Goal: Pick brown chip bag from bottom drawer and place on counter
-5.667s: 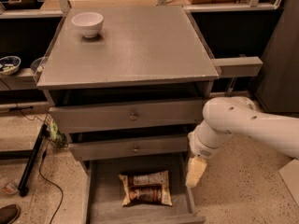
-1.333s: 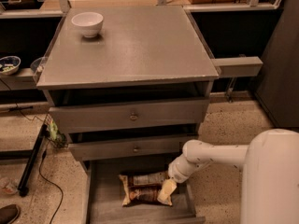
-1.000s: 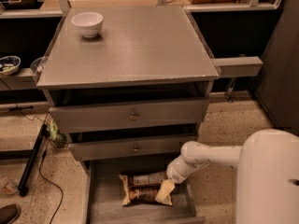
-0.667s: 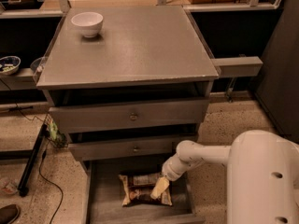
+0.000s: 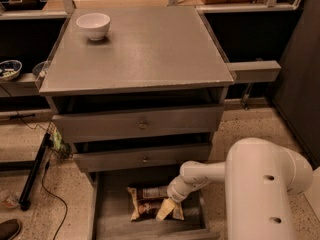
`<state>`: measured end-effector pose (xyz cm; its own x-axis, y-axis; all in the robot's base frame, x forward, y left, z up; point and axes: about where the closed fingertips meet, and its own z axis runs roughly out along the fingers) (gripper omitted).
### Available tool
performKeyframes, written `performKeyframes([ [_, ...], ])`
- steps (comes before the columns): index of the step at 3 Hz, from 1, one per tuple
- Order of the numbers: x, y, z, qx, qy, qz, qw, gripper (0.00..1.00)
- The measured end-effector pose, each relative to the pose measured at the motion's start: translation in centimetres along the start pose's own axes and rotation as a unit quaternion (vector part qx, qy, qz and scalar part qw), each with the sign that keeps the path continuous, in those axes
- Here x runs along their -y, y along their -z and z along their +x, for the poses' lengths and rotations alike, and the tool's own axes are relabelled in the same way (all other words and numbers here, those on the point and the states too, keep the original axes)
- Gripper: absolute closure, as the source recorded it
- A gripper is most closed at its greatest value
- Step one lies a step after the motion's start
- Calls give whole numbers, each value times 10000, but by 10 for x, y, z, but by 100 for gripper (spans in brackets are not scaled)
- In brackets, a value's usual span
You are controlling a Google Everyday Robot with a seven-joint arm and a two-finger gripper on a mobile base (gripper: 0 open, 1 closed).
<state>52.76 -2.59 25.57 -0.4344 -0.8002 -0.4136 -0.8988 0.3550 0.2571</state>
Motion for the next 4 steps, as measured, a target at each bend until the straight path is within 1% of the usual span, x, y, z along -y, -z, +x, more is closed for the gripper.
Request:
performKeyframes([
  [1, -2, -10, 3, -64, -40, 29, 10000, 0],
  [2, 10, -37, -2, -124, -210, 354, 9991, 0],
  [3, 9, -38, -1, -132, -230, 379, 9989, 0],
  [4, 16, -47, -8, -118, -303, 475, 9983, 0],
])
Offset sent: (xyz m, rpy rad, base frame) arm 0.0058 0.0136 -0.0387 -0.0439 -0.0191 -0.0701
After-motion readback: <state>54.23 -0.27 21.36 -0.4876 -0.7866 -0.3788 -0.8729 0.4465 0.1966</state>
